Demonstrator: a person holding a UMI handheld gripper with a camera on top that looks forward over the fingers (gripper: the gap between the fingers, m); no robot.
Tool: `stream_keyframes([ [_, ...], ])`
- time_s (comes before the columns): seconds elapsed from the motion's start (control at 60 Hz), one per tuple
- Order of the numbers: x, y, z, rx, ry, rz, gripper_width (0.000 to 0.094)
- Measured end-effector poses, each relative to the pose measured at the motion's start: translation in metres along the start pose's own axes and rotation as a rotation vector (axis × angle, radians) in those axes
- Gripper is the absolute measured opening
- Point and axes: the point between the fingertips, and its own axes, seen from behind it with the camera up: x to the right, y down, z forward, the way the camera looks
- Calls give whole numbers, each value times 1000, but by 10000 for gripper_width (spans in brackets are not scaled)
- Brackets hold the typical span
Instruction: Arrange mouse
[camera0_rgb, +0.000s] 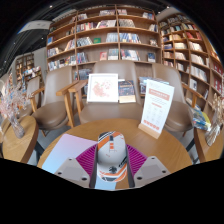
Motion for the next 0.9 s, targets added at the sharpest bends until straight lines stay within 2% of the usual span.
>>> stream_keyframes([
  [0.2, -83, 27, 30, -60, -45, -37, 435],
  [0.417, -94, 63, 56, -118, -13, -38, 451],
  [0.55, -93, 66, 59, -104, -10, -36, 524],
  [0.583, -94, 64, 58, -94, -17, -32, 604],
  [0.633, -92, 59, 51, -80, -11, -36, 797],
  [0.667, -89, 54, 44, -71, 0, -43, 866],
  [0.783, -84, 34, -7, -4, 21, -64, 851],
  [0.9, -75, 30, -80, 24, 34, -61, 855],
])
